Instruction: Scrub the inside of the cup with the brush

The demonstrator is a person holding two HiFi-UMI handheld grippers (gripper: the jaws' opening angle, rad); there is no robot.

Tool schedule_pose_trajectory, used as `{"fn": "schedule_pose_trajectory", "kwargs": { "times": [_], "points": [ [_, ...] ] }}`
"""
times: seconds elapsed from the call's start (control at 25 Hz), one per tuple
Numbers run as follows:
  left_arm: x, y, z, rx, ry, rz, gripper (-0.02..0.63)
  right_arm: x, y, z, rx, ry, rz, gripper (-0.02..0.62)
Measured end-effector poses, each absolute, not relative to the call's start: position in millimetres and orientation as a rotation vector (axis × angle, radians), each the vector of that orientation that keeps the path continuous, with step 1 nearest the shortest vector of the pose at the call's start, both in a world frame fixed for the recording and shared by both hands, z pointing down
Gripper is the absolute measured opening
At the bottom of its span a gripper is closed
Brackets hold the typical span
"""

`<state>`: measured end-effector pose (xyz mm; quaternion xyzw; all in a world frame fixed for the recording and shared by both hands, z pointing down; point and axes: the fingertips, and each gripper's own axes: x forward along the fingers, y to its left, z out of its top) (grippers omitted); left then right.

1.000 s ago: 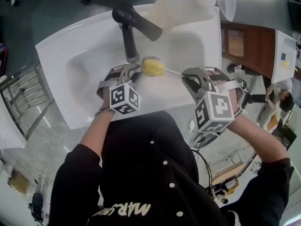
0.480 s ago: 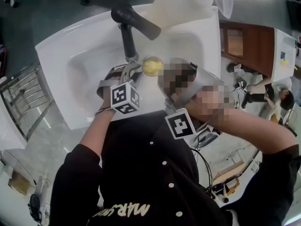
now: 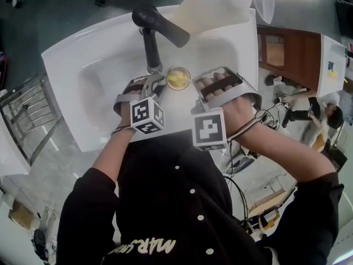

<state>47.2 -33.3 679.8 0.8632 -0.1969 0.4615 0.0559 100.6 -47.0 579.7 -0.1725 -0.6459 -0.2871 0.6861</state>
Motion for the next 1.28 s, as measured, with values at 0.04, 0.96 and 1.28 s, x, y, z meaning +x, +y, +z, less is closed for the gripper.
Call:
{"fn": "schedule_pose_trajectory", "kwargs": {
  "times": [0.04,0.96,1.28],
  "points": [
    [47,-33,680,2.623,-0.598,1.407,0.087,103,-49,581,-0.343,-1.497,-0.5,0.048],
    [47,-29,685,2.622,-0.595,1.473,0.086,128,-35,579,0.478,-1.711,1.34,0.051],
    [48,-28,683,2.602,-0.594,1.454,0.086,134,-34,562,0.335,-1.811,0.992,0.046]
  ]
}}
